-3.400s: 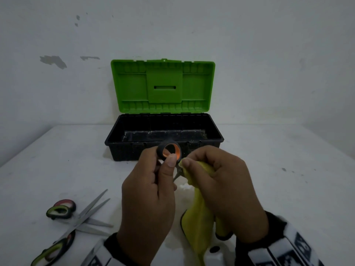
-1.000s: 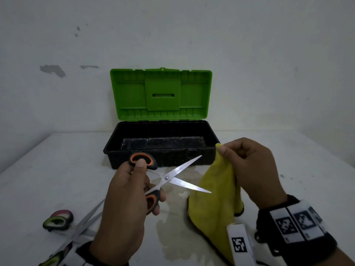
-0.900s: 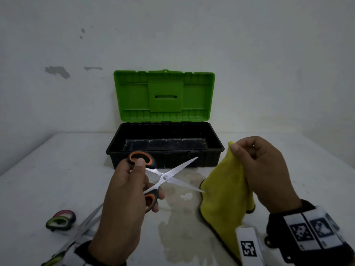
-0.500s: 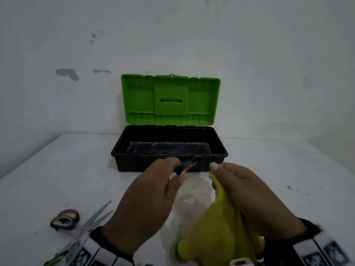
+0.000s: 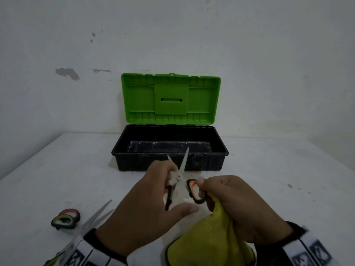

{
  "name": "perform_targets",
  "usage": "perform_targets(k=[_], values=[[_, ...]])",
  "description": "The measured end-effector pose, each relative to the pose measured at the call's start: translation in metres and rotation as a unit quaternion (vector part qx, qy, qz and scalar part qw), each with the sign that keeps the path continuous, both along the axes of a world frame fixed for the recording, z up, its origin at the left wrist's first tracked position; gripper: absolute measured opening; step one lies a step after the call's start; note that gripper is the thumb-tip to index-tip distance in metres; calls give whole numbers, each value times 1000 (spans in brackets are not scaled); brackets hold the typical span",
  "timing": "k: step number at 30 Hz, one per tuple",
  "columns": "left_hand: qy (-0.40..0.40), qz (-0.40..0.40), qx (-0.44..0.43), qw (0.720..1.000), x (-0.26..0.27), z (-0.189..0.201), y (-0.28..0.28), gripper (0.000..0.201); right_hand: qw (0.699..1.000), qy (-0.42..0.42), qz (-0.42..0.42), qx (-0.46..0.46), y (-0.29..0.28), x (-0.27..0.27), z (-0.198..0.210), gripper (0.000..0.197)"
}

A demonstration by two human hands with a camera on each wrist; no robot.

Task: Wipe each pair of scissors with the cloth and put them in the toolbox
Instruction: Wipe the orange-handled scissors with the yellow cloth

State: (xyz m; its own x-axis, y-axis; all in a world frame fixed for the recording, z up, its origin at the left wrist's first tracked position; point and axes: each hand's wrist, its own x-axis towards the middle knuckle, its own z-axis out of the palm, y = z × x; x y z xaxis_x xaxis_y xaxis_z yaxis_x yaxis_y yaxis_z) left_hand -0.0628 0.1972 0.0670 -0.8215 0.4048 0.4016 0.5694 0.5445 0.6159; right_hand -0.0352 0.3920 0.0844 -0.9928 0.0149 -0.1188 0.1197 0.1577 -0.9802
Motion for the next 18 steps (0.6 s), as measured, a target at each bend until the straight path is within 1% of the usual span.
perform_targets(k=[2,4,5,7,9,11,13,15,16,18], values=[[-65,57,71,994,3,4,1,74,997,48,-6,67,0,2,-2,40],[-148,108,126,975,5,7,4,83,987,95,-14,128,-1,2,-5,39],[-193,121,143,963,5,6,5,87,983,113,-19,142,-3,2,-7,39],[-277,123,168,938,5,5,7,91,979,134,-29,148,-5,3,-12,38],[-331,112,180,919,6,4,9,97,979,142,-31,140,-7,3,-15,36],[-347,115,183,913,8,3,13,98,981,145,-29,124,-8,4,-18,35],[-332,113,194,916,8,3,15,96,985,141,-25,101,-8,5,-20,34],[-319,90,222,917,7,0,16,93,987,140,-8,77,-8,6,-22,34],[-321,74,245,912,7,-2,16,86,988,141,1,69,-8,7,-23,34],[-319,58,272,906,8,-1,16,64,988,139,19,59,-8,9,-25,34]])
